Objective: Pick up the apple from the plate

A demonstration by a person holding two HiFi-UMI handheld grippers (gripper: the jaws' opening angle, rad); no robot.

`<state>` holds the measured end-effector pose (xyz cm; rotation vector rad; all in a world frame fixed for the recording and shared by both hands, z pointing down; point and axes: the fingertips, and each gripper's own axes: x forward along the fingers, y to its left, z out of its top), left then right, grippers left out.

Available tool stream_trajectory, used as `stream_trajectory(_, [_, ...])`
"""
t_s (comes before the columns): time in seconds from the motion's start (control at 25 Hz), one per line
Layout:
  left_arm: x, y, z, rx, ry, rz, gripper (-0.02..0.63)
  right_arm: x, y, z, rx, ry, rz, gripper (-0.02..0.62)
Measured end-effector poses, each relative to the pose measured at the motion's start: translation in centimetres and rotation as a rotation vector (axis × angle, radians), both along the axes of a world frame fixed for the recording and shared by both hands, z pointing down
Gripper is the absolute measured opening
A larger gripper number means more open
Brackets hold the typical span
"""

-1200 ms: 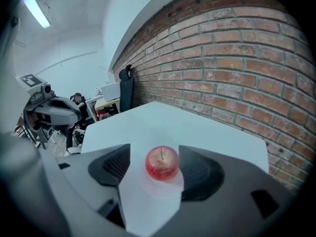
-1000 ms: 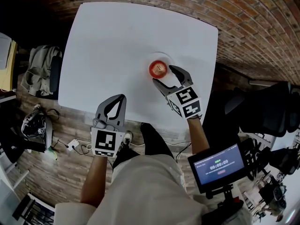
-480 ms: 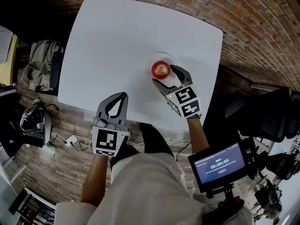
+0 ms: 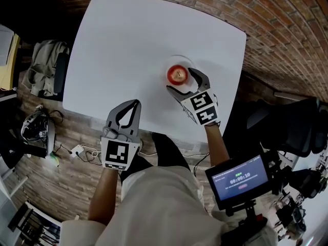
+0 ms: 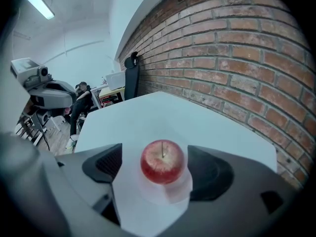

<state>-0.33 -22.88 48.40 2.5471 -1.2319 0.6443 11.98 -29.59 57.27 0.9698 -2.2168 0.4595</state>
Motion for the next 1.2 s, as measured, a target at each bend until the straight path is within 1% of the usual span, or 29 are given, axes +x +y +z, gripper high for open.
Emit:
stream_trajectory(0.32, [-0.2,0.4,0.1,-0.002,0.001,-0.003,0.006,-0.4,-0.5,1.1,-0.009,0.024,-0.025,0.397])
stream_trajectory(0.64, [-0.9,0.7,0.7,-0.017,-0.004,-0.016,0.006,-0.7,-1.5,2.7,-0.023,0.073,-0.059,0.397])
stream_trajectory(0.84, [-1.5,0.9,0.7,-0.018,0.002,-0.021,0.006,-1.0,-1.5,3.0,-0.024,0.120,-0.064,0.398])
stream_trajectory(1.2, [-1.4,0.5,1.1,-0.023,0.005,-0.017,0.006,-0.5,-1.8,3.5,-0.026,0.114,-0.052,0.397])
